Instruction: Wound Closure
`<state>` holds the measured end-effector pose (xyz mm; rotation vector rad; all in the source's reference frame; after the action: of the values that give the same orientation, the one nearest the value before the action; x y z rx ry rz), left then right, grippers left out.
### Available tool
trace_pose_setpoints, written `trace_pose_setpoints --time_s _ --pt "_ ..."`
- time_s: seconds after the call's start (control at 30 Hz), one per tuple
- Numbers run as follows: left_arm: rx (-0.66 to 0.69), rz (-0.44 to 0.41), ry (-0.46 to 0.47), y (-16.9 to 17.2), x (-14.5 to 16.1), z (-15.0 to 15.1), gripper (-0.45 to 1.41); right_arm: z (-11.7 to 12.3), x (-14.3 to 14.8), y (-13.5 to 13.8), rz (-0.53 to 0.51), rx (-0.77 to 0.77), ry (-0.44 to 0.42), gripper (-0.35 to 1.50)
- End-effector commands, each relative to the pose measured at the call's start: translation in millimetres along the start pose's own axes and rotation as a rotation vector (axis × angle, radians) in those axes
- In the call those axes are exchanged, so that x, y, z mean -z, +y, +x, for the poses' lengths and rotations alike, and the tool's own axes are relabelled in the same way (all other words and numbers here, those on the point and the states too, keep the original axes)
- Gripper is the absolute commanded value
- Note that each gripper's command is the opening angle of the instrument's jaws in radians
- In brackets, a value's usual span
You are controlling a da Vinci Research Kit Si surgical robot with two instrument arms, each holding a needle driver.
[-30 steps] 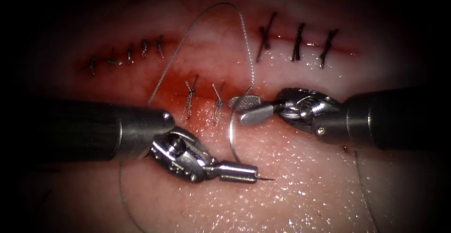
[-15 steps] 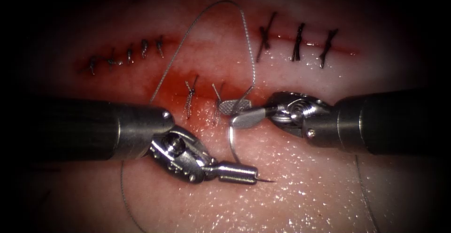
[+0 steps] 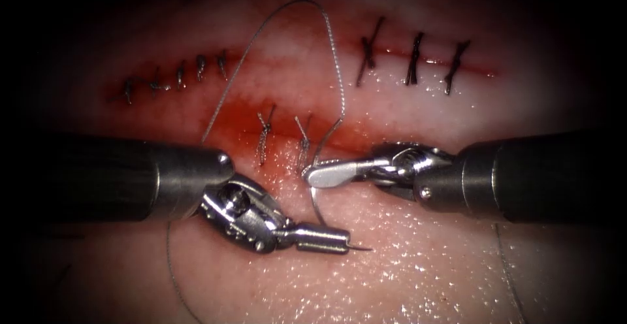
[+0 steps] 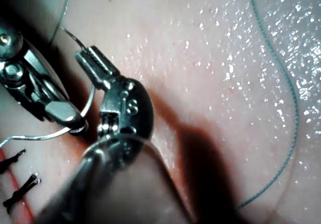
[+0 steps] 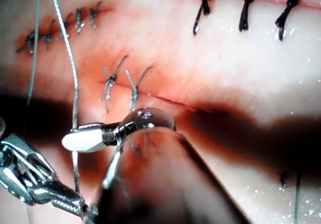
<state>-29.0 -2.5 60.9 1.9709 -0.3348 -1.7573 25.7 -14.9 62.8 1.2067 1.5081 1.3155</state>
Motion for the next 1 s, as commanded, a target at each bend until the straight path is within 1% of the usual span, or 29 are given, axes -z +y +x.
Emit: trace_pose_setpoints --time_s 0.03,0.1,0.13,0.17,0.2,0.23,0.3,0.4,0.47,0.57,0.6,0.63,0.73,0.9,1.0 --pt "0.001 -0.002 0.000 0.8 -0.7 -0.4 -0.45 -0.4 -0.6 0.6 0.006 0.000 0.016 -0.35" --pt "-0.007 -0.003 -0.001 1.1 -0.9 -0.4 -0.45 -0.3 -0.6 0.6 0.007 0.001 0.030 -0.35" --pt "0.010 -0.003 -0.001 1.1 -0.9 -0.4 -0.45 -0.2 -0.6 0.6 0.006 0.001 0.037 -0.35" --pt "0.034 -0.003 0.000 1.1 -0.9 -0.4 -0.32 -0.1 -0.6 0.6 0.005 0.001 0.037 -0.35" --pt "0.070 -0.003 0.002 1.1 -0.8 -0.4 0.21 -0.1 -0.5 0.6 0.002 0.001 0.042 -0.35" --pt "0.095 0.000 -0.002 0.9 -0.8 -0.5 0.68 0.1 -0.4 0.6 -0.002 0.000 0.047 -0.35" --pt "0.146 0.012 -0.029 0.5 -0.5 -0.6 0.98 0.5 -0.1 0.5 -0.010 0.010 0.058 -0.35" --pt "0.159 0.070 -0.074 -0.3 0.0 -0.6 1.25 1.2 0.6 0.3 -0.030 0.031 0.083 -0.35" --pt "0.166 0.096 -0.107 -0.7 0.4 -0.4 1.30 1.6 1.2 0.2 -0.065 0.044 0.113 -0.35" --pt "0.171 0.122 -0.184 -0.9 0.6 -0.2 1.30 2.0 1.8 0.2 -0.177 0.053 0.120 -0.35" --pt "0.164 0.135 -0.227 -0.8 0.6 -0.2 1.30 2.1 1.9 0.2 -0.212 0.059 0.127 -0.35" --pt "0.162 0.142 -0.251 -0.8 0.5 -0.2 1.30 2.1 2.0 0.2 -0.232 0.062 0.135 -0.35" --pt "0.166 0.169 -0.339 -0.7 0.1 -0.4 1.25 2.1 2.1 0.2 -0.270 0.071 0.162 -0.35" --pt "0.101 0.192 -0.464 -0.1 -1.0 -0.7 1.16 1.8 1.8 0.2 -0.344 0.084 0.205 -0.35" --pt "0.083 0.204 -0.534 0.2 -1.5 -0.9 1.16 1.6 1.7 0.1 -0.364 0.087 0.207 -0.35"
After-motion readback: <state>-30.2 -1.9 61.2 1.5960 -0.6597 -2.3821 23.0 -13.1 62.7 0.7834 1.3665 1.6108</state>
